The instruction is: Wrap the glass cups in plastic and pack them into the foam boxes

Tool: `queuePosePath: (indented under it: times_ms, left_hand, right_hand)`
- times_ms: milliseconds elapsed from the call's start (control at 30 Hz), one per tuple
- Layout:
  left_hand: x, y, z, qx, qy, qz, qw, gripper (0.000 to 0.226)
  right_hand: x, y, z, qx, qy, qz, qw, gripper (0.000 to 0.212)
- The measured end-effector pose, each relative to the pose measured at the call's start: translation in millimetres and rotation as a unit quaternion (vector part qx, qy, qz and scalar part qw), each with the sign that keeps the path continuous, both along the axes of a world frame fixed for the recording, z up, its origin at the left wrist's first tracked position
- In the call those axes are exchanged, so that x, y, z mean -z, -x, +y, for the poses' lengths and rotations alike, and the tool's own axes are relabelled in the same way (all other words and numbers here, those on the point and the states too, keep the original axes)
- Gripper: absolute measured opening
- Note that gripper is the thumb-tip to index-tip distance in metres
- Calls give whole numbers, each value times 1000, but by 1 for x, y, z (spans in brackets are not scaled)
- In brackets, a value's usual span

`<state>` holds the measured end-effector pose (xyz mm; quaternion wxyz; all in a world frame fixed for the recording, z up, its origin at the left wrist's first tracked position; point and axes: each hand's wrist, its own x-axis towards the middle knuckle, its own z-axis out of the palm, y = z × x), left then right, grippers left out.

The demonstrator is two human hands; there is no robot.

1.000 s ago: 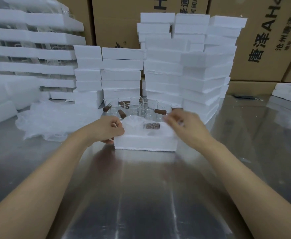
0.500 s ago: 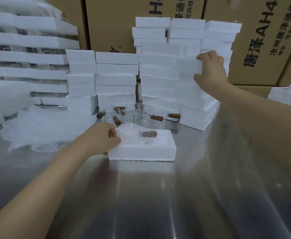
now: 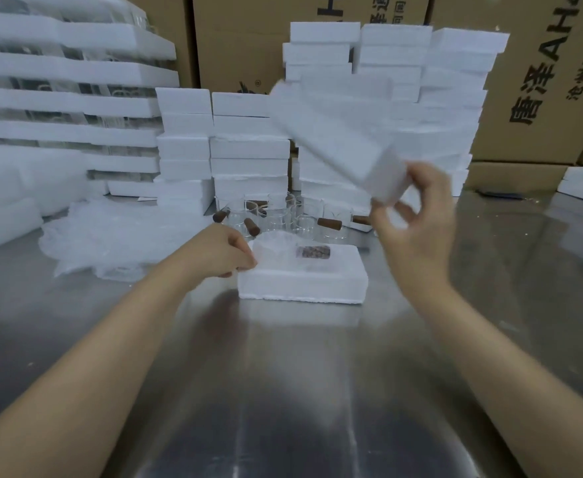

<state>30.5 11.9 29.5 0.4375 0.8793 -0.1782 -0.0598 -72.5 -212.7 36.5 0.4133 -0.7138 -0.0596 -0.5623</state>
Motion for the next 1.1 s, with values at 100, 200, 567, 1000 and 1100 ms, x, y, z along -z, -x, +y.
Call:
queuePosePath:
  times_ms: [100,200,567,1000,1100]
  left_hand:
    - [4,0,-6,-26,24,32,999,23]
    - [9,4,-6,-12,52,87,995,18]
    - [-8,5,-17,8,291,165,942,47]
    - [-5,9,-23,-39,277,126,952,26]
    - [-10,15,-23,-56,304,196,931,22]
  right_hand:
    - [27,0,0,-24,37,72,996,48]
    - [33,-3,-3,-72,-37,112,990,50]
    - [45,-13,-16,-181,-90,197,959,53]
    - [38,-13,-3,-336,-297,287,846,22]
    - [40,-17,-8,-276,-288,294,868,24]
